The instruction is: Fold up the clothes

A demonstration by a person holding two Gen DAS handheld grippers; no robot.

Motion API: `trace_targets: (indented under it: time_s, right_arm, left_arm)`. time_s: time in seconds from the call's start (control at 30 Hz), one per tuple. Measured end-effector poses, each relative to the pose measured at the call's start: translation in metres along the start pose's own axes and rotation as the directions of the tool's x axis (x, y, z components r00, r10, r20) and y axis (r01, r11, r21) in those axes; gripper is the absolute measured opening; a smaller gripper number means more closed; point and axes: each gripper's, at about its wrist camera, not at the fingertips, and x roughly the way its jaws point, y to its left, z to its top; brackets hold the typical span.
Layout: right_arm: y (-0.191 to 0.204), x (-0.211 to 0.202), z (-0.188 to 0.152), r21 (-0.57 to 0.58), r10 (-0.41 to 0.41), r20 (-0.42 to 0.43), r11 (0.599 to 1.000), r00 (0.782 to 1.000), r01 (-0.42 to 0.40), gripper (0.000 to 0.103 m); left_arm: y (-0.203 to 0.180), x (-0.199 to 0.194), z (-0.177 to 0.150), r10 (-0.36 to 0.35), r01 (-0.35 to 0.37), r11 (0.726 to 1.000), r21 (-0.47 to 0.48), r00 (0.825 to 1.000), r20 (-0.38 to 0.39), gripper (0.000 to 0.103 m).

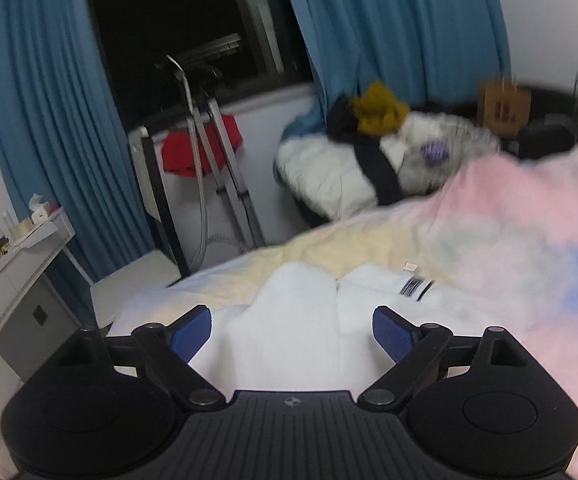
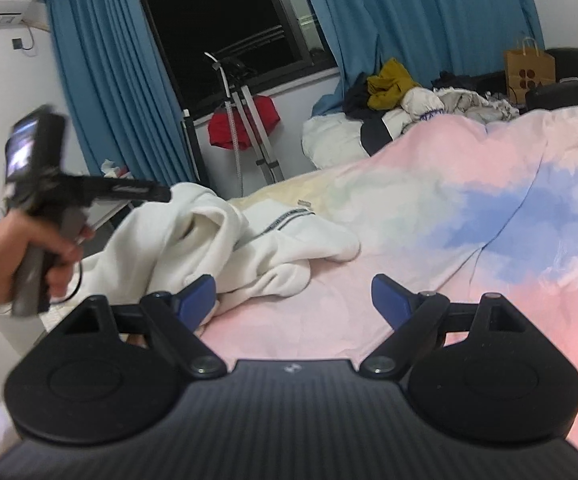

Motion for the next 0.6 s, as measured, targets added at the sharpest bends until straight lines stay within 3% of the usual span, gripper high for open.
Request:
trace_targets:
  time_s: [0.13, 0.23, 0.33, 0.37, 0.4, 0.47, 0.6]
  right_arm:
    - [-0.01, 0.014, 0.0, 0.038, 0.015, -0.028, 0.999, 1.0, -0.013, 0.086]
    - [-0.014, 0.023, -0.002, 0.052, 0.01, -0.044, 0.999, 0.999, -0.008, 0.086]
    - [-0.016, 0.031, -0.004, 0.075, 0.022, -0.065, 0.997, 0.998, -0.017, 0.086]
    - [-0.017, 0.032, -0.005, 0.081, 0.023, -0.07, 0.997, 0.997, -0.018, 0.086]
    - [-0.017, 0.034, -0.005, 0.083, 0.023, -0.075, 0.996, 0.997, -0.017, 0.086]
    - [-0.017, 0.035, -0.005, 0.079, 0.015, -0.08, 0.997, 0.997, -0.009, 0.086]
    - [-0.016, 0.034, -0.006, 0.067, -0.003, -0.086, 0.998, 0.996, 0.008, 0.086]
  left_arm:
    - [-0.002, 0.044, 0.01, -0.033, 0.031, 0.999, -0.019, 0.993, -0.109, 0.089]
    - [0.0, 0.055, 0.011, -0.059, 0.054, 0.998, -0.037, 0.987, -0.147, 0.081]
    - [-0.004, 0.054, 0.003, -0.058, 0.062, 0.998, 0.023, 0.984, -0.17, 0.056]
    - [-0.005, 0.051, 0.0, -0.058, 0.066, 0.997, 0.041, 0.983, -0.175, 0.04]
    - [-0.006, 0.047, -0.004, -0.062, 0.073, 0.996, 0.054, 0.982, -0.18, 0.017]
    - [-0.007, 0.034, -0.01, -0.072, 0.087, 0.993, 0.074, 0.981, -0.183, 0.01]
    - [-0.006, -0.009, -0.022, -0.101, 0.116, 0.989, 0.089, 0.983, -0.156, 0.008]
